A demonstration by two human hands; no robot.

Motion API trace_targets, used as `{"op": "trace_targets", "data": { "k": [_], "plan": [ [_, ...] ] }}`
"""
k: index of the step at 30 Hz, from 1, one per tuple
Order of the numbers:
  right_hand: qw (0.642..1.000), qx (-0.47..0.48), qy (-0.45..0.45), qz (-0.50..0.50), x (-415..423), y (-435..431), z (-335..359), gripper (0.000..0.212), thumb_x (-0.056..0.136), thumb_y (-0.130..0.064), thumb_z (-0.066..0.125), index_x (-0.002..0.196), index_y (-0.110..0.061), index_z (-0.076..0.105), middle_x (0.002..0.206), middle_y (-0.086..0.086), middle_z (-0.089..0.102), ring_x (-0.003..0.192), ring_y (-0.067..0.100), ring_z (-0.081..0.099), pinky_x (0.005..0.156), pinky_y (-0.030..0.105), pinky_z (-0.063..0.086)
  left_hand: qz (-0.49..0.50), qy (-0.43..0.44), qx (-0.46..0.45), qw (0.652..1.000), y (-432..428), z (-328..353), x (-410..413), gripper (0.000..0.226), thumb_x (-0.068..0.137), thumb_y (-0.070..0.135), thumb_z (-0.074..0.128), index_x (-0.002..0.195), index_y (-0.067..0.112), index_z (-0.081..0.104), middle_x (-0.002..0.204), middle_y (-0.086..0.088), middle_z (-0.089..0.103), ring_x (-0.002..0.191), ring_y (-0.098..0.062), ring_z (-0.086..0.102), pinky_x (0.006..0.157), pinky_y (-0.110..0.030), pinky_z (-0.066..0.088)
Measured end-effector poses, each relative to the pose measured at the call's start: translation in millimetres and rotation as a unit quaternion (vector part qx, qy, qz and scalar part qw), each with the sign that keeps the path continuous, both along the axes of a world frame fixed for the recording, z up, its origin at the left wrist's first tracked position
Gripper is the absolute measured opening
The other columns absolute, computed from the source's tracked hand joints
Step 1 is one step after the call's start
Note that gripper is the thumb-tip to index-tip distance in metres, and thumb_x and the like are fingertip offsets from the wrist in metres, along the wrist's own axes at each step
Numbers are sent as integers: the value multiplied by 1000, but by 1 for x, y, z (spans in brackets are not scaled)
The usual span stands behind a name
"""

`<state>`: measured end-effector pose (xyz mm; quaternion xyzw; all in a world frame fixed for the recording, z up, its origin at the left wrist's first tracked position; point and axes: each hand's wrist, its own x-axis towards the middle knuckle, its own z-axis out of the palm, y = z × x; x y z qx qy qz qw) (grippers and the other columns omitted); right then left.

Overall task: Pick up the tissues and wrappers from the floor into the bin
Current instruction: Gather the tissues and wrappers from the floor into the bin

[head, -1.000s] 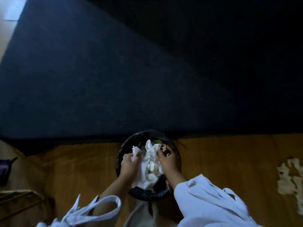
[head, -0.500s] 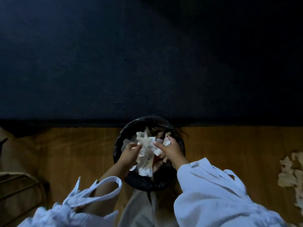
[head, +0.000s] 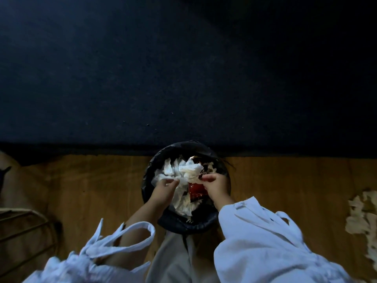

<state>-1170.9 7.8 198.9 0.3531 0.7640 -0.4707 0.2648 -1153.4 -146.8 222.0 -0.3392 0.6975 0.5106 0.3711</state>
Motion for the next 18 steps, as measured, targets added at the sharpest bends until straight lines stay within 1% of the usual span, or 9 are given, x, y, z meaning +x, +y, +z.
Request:
{"op": "trace_targets", "data": {
  "k": [2,4,7,9,10,12,14,15,18],
  "plan": [
    [1000,-12,5,-1,3,0,0,22,85,6,53,102,1,66,106,17,66,91,19,58,83,30,49,0,-4,-2,1000,1,0,3,47,94,37,48,131,8,45,130,-15,52,113,-30,54,90,-36,44],
    [1000,-21,3,-6,6,1,-1,26,86,10,46,105,1,62,99,17,65,88,19,56,77,27,44,-3,-9,-7,1000,2,1,5,47,94,37,48,131,9,44,129,-15,52,112,-29,54,87,-34,44],
    [1000,-15,4,-19,9,3,2,27,83,14,44,97,-1,62,81,8,61,85,24,58,78,33,49,-4,-7,-9,1000,5,3,7,47,94,37,48,131,8,45,125,-13,54,104,-26,55,79,-31,43],
    [1000,-13,10,-25,11,4,3,26,82,15,47,90,-4,62,83,5,59,87,26,61,83,41,54,-2,-2,-10,1000,8,6,8,47,94,37,49,130,8,46,116,-10,54,99,-23,55,78,-31,43],
    [1000,-12,9,-24,12,4,4,26,81,16,48,90,-3,63,85,5,58,84,24,60,81,41,55,-2,0,-12,1000,9,7,8,46,94,36,49,130,7,46,114,-9,54,98,-23,55,78,-31,44],
    [1000,-14,12,-18,14,5,7,25,80,17,51,91,-2,62,88,5,57,79,18,59,72,35,57,-6,5,-19,1000,12,10,8,45,94,35,50,128,7,47,119,-12,56,101,-25,56,83,-32,45],
    [1000,-4,26,-4,16,6,8,21,78,13,59,89,-4,63,89,7,59,86,21,60,75,35,55,-12,6,-24,1000,14,12,8,45,93,35,50,128,7,47,126,-14,55,108,-28,56,86,-32,45],
    [999,-1,32,2,16,6,10,17,78,10,62,89,-3,64,88,7,59,87,21,59,77,33,53,-15,5,-24,1000,16,14,8,45,93,35,50,129,7,47,127,-14,55,109,-28,56,87,-32,45],
    [999,1,42,10,15,9,22,11,82,-3,63,91,2,66,89,10,63,85,17,55,74,23,41,-25,10,-24,999,18,21,8,44,93,35,51,128,7,48,127,-15,55,107,-27,56,88,-34,46]
  ]
}}
